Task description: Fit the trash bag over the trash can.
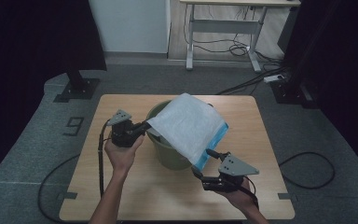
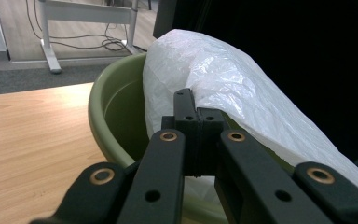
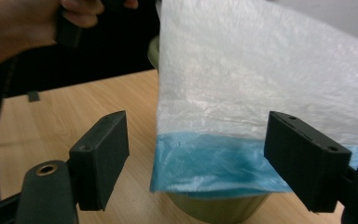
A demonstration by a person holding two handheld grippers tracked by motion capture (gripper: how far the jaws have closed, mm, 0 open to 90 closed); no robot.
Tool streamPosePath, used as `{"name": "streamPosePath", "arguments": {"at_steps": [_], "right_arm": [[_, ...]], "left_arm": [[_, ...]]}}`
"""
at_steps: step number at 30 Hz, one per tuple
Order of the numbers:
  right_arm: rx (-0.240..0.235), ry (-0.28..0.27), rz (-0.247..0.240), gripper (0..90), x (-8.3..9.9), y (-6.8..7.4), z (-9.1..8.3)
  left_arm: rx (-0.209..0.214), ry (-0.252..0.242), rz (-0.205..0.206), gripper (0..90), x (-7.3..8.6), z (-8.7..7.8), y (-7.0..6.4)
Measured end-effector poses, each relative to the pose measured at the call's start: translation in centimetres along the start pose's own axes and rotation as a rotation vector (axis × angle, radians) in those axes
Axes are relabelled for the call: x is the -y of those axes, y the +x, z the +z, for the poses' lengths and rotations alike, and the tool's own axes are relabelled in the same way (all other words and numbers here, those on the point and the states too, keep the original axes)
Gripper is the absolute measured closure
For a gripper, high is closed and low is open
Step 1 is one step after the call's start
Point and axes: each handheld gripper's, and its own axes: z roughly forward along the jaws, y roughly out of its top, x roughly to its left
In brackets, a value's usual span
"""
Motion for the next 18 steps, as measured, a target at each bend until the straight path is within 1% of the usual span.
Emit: {"name": "streamPosePath", "arguments": {"at_steps": [2,3,5,6,7,8,10,12,14,15,16,17,18], "right_arm": [[0.022,0.022,0.003,23.5,0.2,0.1,0.8],[0.031,0.022,0.002,26.0,0.4,0.1,1.0],[0.064,0.038,-0.004,34.6,0.6,0.1,1.5],[0.074,0.035,-0.003,43.6,0.7,0.0,1.6],[0.073,0.023,-0.012,53.1,0.7,-0.1,1.5],[0.075,0.015,-0.023,59.8,0.6,-0.2,1.5],[0.068,-0.005,-0.028,72.1,0.4,-0.3,1.2],[0.055,-0.025,-0.039,78.5,0.1,-0.3,0.9],[0.044,-0.036,-0.051,82.4,-0.2,-0.3,0.6],[0.039,-0.039,-0.053,84.2,-0.2,-0.4,0.4],[0.036,-0.040,-0.049,85.9,-0.2,-0.5,0.3],[0.032,-0.045,-0.039,87.5,-0.1,-0.8,0.1],[0.032,-0.045,-0.033,87.7,-0.1,-1.0,0.1]], "left_arm": [[0.002,0.001,0.000,89.5,0.0,0.1,-0.1],[0.004,0.001,0.001,89.5,-0.1,0.1,-0.1],[0.008,0.000,0.001,89.5,-0.1,0.1,-0.1],[0.011,0.001,0.002,89.5,-0.1,0.1,-0.1],[0.015,0.001,0.004,89.5,-0.1,0.0,-0.1],[0.019,-0.002,0.008,89.5,0.0,0.0,-0.1],[0.024,-0.001,0.013,89.4,0.0,-0.2,-0.1],[0.025,-0.004,0.018,88.8,0.1,-0.4,-0.1],[0.030,-0.010,0.017,87.2,0.1,-0.6,0.0],[0.038,-0.010,0.018,85.2,0.2,-0.7,0.0],[0.038,-0.010,0.018,81.3,0.2,-0.7,0.0],[0.057,-0.010,0.043,72.6,0.2,-1.0,-0.1],[0.039,-0.012,0.070,66.8,0.2,-1.3,-0.3]]}}
